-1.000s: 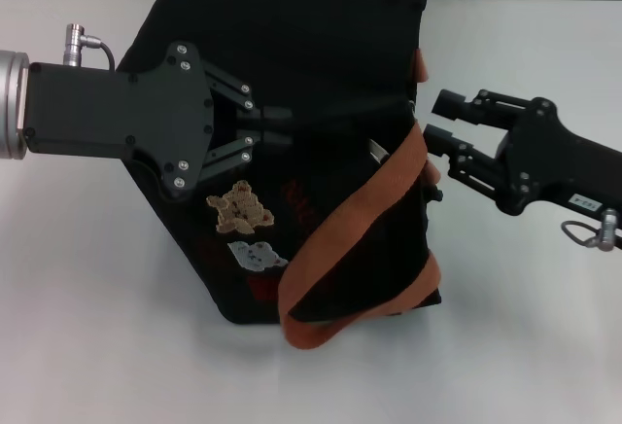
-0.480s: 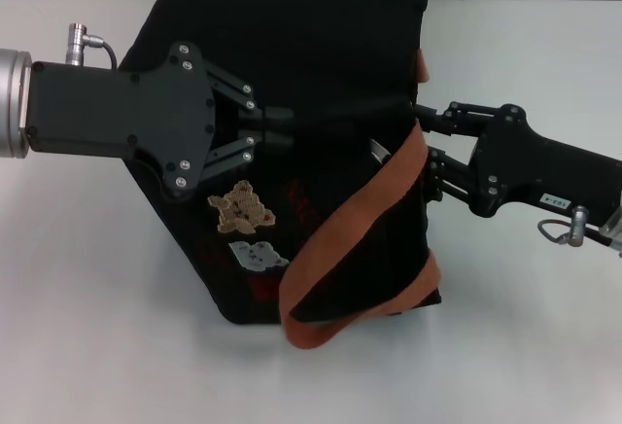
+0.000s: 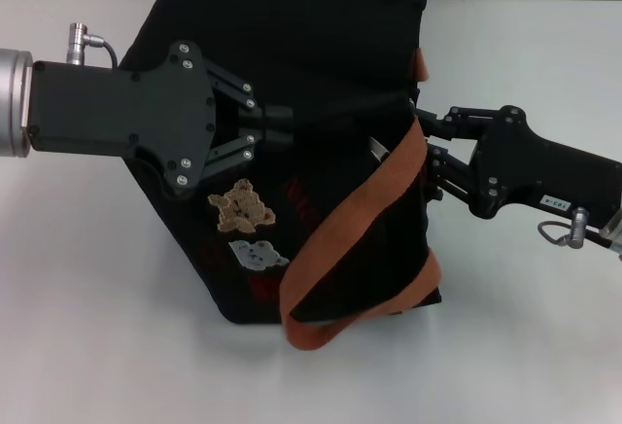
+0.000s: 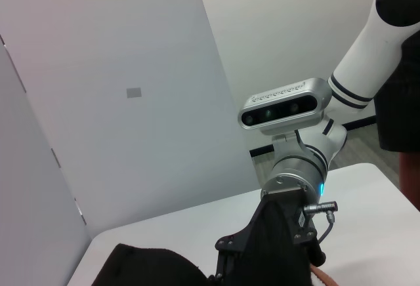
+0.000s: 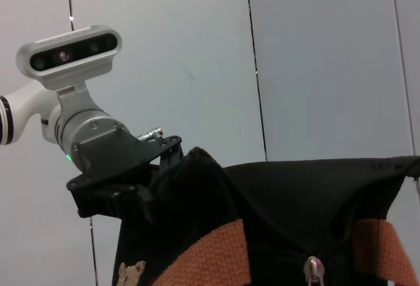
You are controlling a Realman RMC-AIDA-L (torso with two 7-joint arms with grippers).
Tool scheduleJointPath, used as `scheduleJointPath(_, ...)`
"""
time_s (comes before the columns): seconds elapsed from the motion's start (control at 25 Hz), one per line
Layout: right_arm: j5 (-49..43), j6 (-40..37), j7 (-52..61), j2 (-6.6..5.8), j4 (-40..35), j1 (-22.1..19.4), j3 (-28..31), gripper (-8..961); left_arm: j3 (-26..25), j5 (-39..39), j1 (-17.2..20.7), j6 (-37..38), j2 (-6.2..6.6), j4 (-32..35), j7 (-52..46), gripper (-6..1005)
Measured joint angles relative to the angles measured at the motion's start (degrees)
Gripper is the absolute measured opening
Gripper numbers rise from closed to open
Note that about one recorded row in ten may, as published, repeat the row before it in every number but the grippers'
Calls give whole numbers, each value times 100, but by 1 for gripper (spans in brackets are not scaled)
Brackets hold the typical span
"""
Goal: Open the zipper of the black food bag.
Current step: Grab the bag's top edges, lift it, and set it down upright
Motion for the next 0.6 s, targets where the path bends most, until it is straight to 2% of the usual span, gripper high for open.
scheduleJointPath(0.16,6,-11,0,0,-19,-10,16,245,8,0,0,-9,0,-35,0,96)
scheduleJointPath(0.36,15,-18,0,0,-21,-24,57,139,12,-1,-4,-14,0,-70,43,96)
scheduleJointPath(0.6,18,-56,0,-2,-22,-44,62,106,13,-1,-10,-14,0,-118,60,96)
